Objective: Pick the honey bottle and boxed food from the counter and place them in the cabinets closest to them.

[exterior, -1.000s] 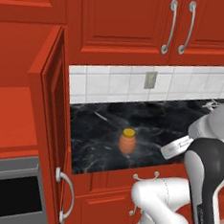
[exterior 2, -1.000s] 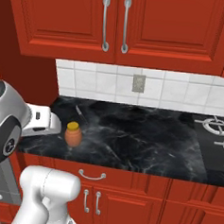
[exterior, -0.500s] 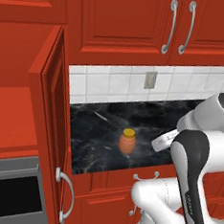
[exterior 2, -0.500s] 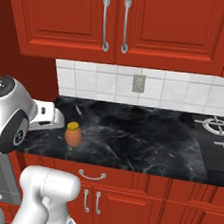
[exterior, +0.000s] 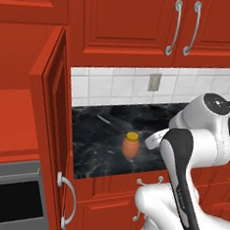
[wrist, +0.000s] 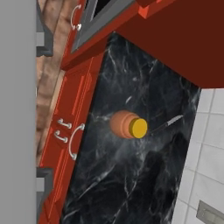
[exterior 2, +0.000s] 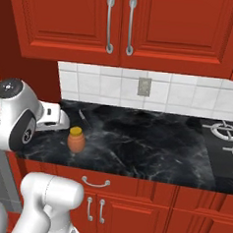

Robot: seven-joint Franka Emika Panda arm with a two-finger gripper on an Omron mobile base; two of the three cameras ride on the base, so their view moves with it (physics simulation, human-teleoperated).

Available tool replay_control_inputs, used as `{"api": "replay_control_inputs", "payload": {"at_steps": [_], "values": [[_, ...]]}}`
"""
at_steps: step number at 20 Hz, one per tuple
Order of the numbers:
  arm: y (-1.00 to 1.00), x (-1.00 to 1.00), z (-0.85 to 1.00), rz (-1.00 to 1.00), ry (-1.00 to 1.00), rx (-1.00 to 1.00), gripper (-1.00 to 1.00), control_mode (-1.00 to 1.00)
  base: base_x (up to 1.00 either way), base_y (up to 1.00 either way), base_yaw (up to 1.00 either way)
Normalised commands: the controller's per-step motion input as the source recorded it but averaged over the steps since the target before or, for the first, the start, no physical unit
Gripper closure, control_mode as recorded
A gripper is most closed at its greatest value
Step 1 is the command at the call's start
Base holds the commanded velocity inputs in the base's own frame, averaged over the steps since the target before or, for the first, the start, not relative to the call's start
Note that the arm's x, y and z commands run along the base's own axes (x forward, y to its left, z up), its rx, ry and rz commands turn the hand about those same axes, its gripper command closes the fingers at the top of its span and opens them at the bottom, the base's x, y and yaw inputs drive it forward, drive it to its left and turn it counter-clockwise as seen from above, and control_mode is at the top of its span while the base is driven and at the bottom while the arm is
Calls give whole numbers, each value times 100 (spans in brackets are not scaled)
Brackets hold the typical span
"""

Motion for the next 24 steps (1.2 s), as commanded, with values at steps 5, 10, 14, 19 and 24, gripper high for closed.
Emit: {"api": "replay_control_inputs", "payload": {"at_steps": [5, 10, 14, 19, 24], "values": [[3, 27, -21, -1, 0, 0, -100, -100, 0, 0, 0], [0, 21, -22, 0, 0, 0, -100, -100, 0, 0, 0], [0, 21, -27, 0, 0, 0, -100, -100, 0, 0, 0], [0, 24, -29, 0, 0, 0, -100, -100, 0, 0, 0], [0, 38, -21, -1, 0, 0, -100, -100, 0, 0, 0]]}}
